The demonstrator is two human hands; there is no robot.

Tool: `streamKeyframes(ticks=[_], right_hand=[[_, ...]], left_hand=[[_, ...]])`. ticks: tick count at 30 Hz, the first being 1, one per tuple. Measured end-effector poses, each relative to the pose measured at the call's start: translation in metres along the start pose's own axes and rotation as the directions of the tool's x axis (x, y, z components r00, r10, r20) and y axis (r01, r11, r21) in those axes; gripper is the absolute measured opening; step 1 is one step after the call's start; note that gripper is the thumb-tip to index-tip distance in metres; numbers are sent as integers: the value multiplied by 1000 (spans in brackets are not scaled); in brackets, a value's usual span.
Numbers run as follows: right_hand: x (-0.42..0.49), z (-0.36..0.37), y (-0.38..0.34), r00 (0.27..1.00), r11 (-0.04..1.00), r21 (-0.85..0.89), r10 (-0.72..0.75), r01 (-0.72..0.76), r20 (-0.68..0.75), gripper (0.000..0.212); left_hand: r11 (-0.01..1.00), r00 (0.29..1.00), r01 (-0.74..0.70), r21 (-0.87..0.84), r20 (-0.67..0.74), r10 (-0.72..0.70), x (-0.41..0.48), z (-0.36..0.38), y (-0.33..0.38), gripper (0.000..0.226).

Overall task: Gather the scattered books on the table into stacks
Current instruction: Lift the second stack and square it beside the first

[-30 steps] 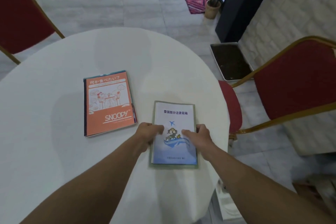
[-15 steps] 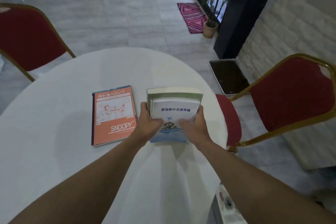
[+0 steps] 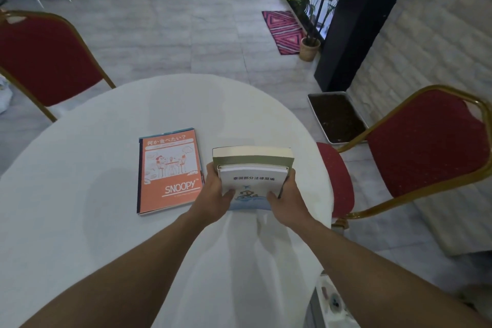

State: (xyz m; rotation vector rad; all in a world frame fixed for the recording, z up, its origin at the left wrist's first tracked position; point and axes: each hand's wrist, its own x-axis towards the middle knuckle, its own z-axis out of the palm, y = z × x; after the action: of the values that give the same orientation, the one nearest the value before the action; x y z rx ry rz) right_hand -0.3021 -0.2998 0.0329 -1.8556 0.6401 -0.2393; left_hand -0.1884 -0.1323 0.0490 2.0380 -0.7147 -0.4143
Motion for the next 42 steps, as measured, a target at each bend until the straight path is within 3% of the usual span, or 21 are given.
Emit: streamKeyframes(ticks=[9, 16, 22, 32, 42], right_hand=[[-3, -11, 8, 998, 994, -109, -15, 23, 69, 60], [-6, 0, 14, 999, 1000, -26, 9, -8, 50, 60], [-4, -2, 17, 998, 997, -71, -19, 23, 57, 57], [0, 2, 25, 998, 996, -87, 12, -7, 65, 57], [2, 7, 25, 998, 1000, -25, 4, -2, 56, 60]], left_hand=[[998, 995, 67, -12, 82, -66, 4, -4, -2, 65], [999, 999, -23, 44, 46, 21, -3, 0, -2, 67], [998, 998, 46, -33, 47, -44, -3, -4, 2, 67], [999, 996, 50, 0, 73, -50, 2, -7, 2, 64], [997, 996, 60, -57, 73, -56, 4, -8, -3, 67]])
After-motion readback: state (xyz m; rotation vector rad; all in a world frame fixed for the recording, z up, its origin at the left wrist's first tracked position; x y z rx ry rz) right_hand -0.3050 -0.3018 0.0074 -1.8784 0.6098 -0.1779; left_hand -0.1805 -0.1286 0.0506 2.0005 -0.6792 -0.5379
